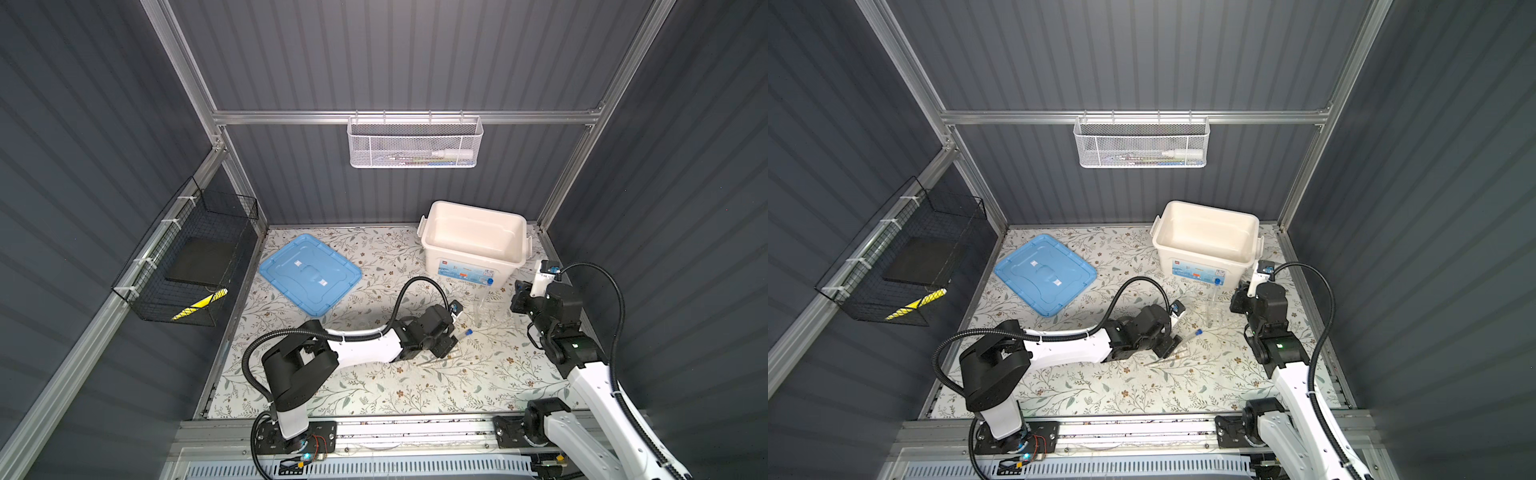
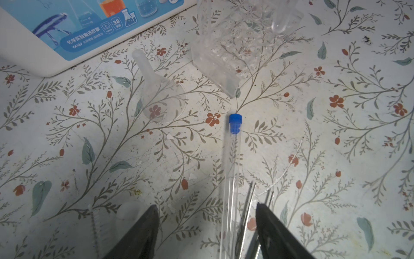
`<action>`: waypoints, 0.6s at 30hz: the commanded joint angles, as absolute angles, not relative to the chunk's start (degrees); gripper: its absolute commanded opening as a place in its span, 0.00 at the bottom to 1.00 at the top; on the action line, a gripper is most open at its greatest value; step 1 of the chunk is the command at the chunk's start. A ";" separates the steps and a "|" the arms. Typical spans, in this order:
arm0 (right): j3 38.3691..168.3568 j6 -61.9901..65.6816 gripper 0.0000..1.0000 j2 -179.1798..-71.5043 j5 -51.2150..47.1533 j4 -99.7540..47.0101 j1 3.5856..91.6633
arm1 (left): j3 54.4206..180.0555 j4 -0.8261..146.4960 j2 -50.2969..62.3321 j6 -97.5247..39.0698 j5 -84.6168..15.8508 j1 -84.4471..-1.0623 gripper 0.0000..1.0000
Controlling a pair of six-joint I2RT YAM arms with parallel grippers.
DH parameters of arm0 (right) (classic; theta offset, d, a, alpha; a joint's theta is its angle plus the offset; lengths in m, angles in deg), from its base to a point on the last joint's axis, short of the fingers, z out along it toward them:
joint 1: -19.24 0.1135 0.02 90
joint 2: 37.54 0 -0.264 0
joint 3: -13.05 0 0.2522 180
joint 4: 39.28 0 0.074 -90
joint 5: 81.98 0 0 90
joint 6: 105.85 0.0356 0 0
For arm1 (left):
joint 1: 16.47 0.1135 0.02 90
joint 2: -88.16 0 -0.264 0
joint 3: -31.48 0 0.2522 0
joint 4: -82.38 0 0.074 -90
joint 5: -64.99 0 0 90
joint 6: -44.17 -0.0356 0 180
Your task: Organize the chemistry lab equipment
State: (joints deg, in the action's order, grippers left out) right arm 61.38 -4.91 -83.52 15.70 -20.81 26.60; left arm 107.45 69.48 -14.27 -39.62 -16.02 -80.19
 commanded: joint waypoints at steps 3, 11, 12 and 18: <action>59.18 -8.21 0.17 -87.28 21.43 -31.60 28.94 | 109.57 67.77 -15.44 -39.33 -16.23 -80.54 0.70; 57.69 -10.66 0.17 -91.84 25.00 -38.77 30.88 | 109.16 67.85 -15.63 -39.42 -16.03 -80.57 0.70; 57.42 -10.84 0.17 -92.10 25.59 -39.51 31.06 | 109.22 67.85 -15.71 -39.42 -16.06 -80.53 0.70; 56.87 -10.57 0.18 -94.10 25.90 -41.99 31.17 | 109.36 67.89 -16.16 -39.64 -16.12 -80.59 0.70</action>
State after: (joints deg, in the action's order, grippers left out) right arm 57.55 -9.96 -93.40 24.25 -38.60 30.92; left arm 107.93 69.22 -14.95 -39.64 -16.02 -80.19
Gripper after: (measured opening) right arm 0.178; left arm 0.697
